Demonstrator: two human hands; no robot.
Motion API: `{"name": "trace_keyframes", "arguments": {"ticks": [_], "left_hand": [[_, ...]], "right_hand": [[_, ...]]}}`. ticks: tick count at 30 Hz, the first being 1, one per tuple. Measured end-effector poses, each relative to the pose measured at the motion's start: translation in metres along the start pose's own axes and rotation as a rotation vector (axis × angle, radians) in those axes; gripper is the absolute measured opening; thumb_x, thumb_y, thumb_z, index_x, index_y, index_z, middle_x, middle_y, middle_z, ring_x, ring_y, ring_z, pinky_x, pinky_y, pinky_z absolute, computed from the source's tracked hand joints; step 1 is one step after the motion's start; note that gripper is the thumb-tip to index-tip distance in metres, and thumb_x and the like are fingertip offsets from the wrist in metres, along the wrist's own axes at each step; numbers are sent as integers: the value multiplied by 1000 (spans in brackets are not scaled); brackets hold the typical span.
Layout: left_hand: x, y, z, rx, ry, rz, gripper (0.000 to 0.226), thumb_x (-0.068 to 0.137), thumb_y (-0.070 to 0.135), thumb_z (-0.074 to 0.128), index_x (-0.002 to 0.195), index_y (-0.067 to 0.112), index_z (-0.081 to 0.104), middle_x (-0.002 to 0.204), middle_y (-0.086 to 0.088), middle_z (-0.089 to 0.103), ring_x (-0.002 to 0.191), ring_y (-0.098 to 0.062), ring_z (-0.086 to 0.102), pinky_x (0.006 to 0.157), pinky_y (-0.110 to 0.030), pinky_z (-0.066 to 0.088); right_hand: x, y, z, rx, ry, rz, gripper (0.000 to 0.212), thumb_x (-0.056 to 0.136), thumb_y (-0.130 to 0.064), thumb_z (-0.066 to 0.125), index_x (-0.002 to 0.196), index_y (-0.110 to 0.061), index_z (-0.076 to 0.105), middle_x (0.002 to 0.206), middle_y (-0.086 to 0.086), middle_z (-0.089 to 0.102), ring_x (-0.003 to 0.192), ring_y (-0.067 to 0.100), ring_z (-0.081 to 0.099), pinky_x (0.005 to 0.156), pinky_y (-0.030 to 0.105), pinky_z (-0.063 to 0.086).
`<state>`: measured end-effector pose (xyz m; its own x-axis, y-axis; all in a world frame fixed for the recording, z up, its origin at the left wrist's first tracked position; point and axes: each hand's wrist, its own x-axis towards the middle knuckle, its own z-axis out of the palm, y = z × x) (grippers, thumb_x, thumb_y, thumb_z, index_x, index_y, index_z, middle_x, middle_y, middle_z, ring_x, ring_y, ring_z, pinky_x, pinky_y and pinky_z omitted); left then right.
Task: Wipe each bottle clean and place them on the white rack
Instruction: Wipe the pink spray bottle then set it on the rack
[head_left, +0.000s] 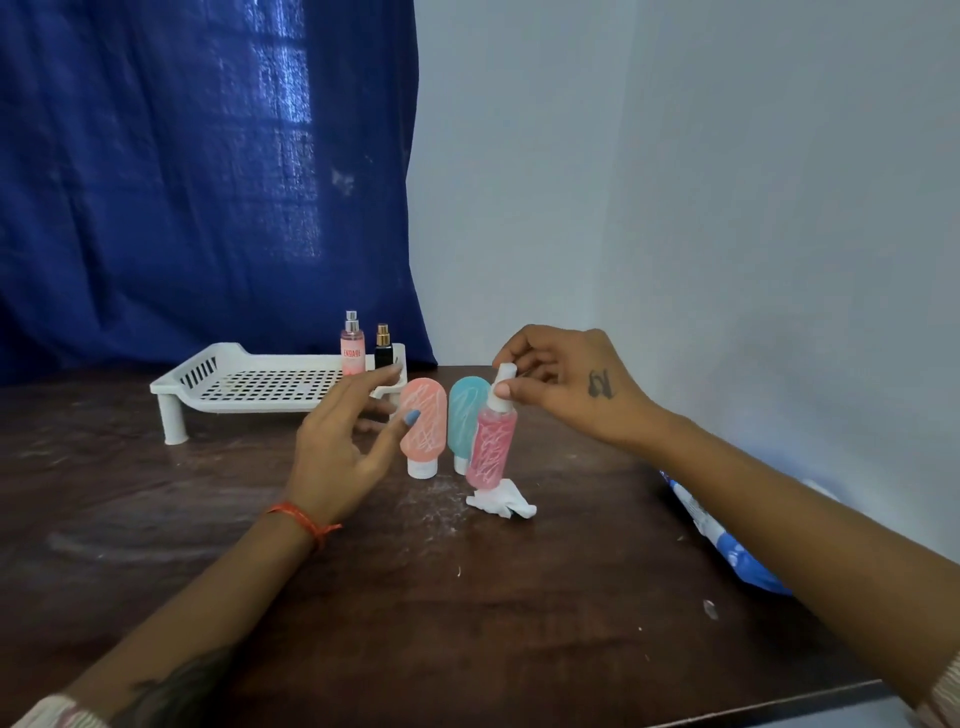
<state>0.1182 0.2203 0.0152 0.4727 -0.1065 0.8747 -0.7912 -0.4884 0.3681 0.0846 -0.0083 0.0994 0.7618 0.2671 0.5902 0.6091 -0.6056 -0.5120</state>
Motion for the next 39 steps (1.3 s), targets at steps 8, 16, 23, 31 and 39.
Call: {"name": "trace_keyframes", "arguments": {"ticks": [8,16,23,31,39], "left_hand": [[2,5,1,-187,-53,-27,43,87,38,53,128,25,50,111,7,63,89,-11,66,69,-24,58],[3,8,3,-209,-116,-65,37,82,39,57,117,27,57,98,16,66,81,-12,67,63,-37,57],[4,8,2,-222,-142,-165,34,79,37,64,112,29,60,96,11,68,86,-12,66,72,-33,58],[4,8,1,-262,-168,-251,26,87,14,62,112,19,62,91,-11,66,87,-25,63,76,-33,56],[5,8,-4,-270,-210,-318,31,79,39,65,110,37,60,95,-8,64,90,-23,61,77,-31,56]], "right_hand": [[3,-15,44,116,-112,20,23,76,-12,75,96,-10,62,86,4,70,78,12,67,75,32,57],[1,-13,62,260,-82,61,18,76,-6,73,92,-9,65,88,8,71,77,14,69,71,35,59],[-4,2,53,395,-119,128,26,77,1,70,100,-10,67,94,3,71,85,12,68,78,25,55],[-27,41,53,-61,-272,284,24,75,-35,74,99,-30,71,98,-13,67,81,-2,57,68,13,39],[-35,45,61,-170,-429,229,20,82,-20,69,102,-26,72,112,-4,66,92,3,55,87,23,44]]}}
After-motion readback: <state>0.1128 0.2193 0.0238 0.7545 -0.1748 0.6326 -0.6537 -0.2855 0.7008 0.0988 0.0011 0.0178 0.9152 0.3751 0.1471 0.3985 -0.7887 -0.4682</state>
